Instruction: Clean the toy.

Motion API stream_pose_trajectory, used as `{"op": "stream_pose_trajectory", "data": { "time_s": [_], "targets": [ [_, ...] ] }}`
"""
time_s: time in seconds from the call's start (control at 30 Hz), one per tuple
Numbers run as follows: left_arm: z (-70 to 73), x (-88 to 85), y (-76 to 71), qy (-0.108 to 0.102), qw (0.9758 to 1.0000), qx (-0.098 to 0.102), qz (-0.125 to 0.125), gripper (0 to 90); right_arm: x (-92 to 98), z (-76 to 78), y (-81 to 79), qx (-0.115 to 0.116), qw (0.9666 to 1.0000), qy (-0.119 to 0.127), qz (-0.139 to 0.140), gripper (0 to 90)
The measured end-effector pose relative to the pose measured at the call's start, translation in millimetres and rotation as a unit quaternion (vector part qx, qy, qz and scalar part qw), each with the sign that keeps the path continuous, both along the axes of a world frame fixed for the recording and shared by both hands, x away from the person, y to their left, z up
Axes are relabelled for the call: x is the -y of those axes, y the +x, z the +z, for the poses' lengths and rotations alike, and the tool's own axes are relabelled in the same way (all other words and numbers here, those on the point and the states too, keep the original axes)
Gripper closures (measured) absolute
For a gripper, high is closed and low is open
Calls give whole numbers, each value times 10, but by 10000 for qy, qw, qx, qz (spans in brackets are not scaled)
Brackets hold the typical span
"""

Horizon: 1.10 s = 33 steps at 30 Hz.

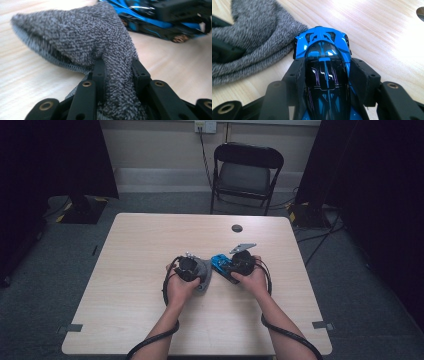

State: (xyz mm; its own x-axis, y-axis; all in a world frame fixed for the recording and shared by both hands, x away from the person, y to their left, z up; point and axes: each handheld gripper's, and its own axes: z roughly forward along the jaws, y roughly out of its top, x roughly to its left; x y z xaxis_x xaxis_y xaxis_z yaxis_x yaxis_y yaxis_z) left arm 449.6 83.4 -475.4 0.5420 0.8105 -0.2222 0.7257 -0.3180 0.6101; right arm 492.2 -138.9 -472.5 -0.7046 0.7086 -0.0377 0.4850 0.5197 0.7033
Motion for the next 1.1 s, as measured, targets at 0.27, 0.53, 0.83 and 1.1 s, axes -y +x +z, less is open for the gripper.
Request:
{"op": "stream_pose_trajectory", "data": {
  "time_s": [0.27,0.53,0.83,1.1],
  "targets": [
    [-10,101,-125,-84,9997,63,-201,698,-3,2,-1,0,10000,-14,-2,476],
    [-13,221,-220,-215,9990,-33,-397,700,-12,8,1,-1,10000,-46,-3,477],
    [-18,387,-328,-356,9969,-129,-684,700,-15,13,5,-13,10000,-76,7,477],
    [-22,519,-415,-446,9950,-152,-883,701,-17,13,3,-9,10000,-79,0,477]
  ]
}}
